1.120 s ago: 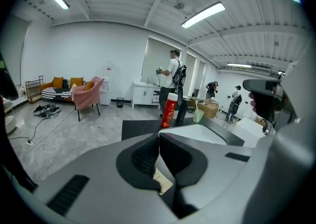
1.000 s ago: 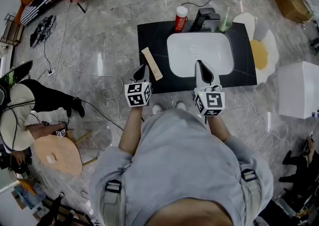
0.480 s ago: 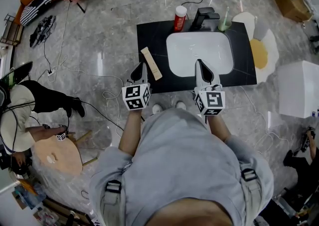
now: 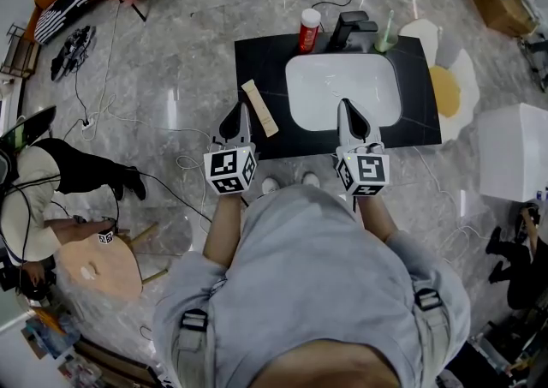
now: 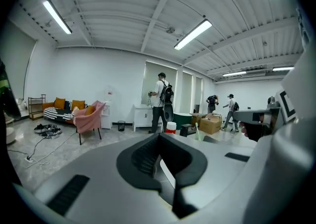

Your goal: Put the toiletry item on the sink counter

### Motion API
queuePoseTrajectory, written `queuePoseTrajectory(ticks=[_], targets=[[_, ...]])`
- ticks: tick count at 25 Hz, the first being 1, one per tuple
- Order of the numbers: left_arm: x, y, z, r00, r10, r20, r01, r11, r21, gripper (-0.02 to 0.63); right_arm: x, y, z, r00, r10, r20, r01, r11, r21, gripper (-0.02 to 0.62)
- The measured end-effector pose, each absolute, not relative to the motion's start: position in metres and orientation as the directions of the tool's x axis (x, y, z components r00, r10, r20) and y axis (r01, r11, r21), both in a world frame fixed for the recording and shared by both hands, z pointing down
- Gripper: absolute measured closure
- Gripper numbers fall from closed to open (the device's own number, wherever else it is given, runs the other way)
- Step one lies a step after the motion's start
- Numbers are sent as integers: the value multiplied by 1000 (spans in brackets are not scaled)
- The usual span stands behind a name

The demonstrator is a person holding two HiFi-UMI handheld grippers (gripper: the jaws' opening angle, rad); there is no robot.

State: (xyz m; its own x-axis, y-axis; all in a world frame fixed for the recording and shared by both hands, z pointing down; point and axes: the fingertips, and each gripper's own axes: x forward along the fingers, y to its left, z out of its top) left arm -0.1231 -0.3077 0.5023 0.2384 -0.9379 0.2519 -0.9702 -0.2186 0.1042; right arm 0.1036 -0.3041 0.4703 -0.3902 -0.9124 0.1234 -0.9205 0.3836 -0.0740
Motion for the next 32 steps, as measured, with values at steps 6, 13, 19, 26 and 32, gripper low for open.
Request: queuePoseTrajectory(ticks=[6, 13, 19, 26, 32], targets=[[-123, -308, 488, 240, -946, 216, -970, -226, 89, 600, 104, -305, 468, -388, -914, 119, -921, 382, -76, 591], [-123, -303, 463, 233, -961, 149, -972, -225, 70, 600, 106, -306, 461, -383, -917, 107, -923, 377, -75, 591], [-126, -296, 440, 209, -976, 66, -977, -206, 58, 600, 107, -307, 459, -379, -920, 94, -925, 373, -77, 591], [-124, -288, 437, 207, -977, 48, -977, -204, 62, 600, 105, -307, 456, -378, -922, 89, -925, 372, -75, 591], [-120, -287, 441, 217, -974, 59, -974, -213, 72, 600, 104, -307, 456, -377, -922, 89, -926, 373, -67, 591]])
